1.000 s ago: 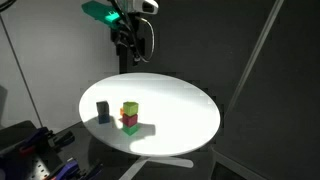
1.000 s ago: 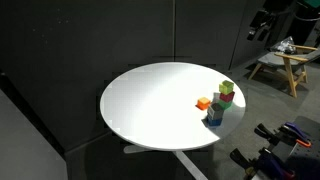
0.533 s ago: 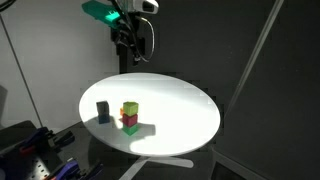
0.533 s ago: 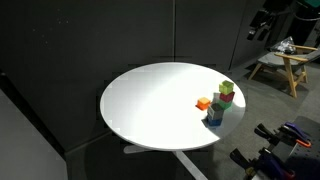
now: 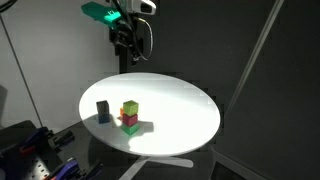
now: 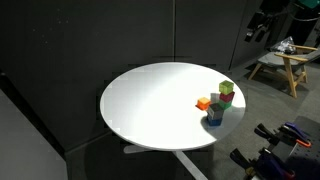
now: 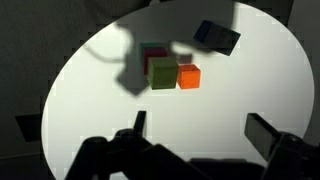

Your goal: Put the orange block on top of the grey block

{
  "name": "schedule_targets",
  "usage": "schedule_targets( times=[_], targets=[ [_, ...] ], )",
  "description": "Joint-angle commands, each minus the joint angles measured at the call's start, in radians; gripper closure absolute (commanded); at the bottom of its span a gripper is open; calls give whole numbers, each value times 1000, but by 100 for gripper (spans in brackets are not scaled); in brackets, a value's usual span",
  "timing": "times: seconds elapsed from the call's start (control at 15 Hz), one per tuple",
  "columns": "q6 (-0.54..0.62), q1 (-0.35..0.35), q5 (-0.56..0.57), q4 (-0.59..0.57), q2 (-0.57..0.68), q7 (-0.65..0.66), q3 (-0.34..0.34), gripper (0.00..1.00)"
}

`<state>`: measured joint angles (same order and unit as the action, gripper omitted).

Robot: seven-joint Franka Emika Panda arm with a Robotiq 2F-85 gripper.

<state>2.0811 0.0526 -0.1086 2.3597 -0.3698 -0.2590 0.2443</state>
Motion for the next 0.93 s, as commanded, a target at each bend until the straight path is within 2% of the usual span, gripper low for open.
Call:
schedule_targets(
  times=[0.0,0.47,0.87],
  targets=[
    [20,12,19,-3,8,16,-49,0],
    [78,-2,89,-2,36,77,-148,0],
    [172,-20,172,-9,113,210,-241,0]
  ],
)
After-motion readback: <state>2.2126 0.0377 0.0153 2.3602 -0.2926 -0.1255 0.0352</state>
